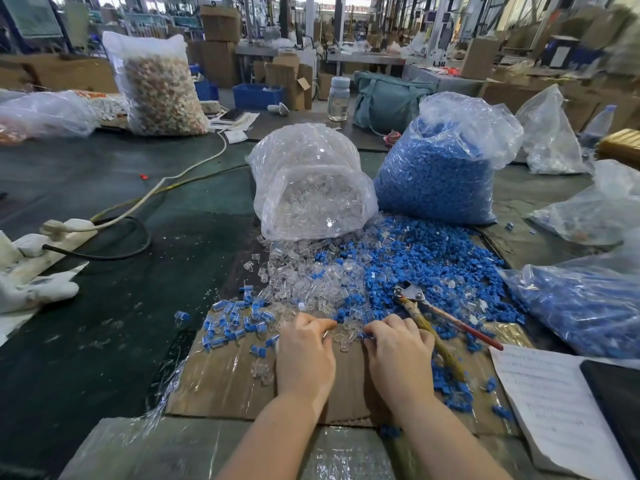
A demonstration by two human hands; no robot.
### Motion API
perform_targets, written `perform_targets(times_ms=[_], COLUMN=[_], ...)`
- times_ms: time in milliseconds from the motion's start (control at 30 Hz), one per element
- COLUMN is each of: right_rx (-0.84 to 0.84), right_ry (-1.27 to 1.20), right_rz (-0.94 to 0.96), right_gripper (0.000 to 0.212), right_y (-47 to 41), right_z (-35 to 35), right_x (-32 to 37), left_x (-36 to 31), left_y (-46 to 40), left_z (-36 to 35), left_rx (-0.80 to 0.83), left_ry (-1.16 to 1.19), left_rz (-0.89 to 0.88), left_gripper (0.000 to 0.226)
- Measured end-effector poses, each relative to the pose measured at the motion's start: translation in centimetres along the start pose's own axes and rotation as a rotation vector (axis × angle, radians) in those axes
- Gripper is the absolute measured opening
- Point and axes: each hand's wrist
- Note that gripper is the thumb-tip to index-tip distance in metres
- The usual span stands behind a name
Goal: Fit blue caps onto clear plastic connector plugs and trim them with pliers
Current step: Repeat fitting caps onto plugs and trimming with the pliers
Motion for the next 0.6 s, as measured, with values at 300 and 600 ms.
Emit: perform_targets(times_ms=[300,600], right_rx=[0.014,0.014], right_ry=[0.006,-0.034], right_rz=[-0.045,-0.035], right_gripper=[0.012,0.007], right_y=[-0.2,-0.2], right_z=[-0.8,-0.8], right_x=[0.4,0.4], left_x=[-0.4,-0.4], left_y=[-0.6,0.4], left_z=[-1.3,-1.0], left_rx=[0.122,0.043], left_ry=[-0.089,0.074], left_rz=[-0.069,-0.046], left_gripper=[0.021,0.015])
Point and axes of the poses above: each hand's wrist, its own y-axis away from the middle knuckle, its own z-axis out of the back of the hand, x = y × z, and after that the axes turned 6 degrees about -z, right-handed
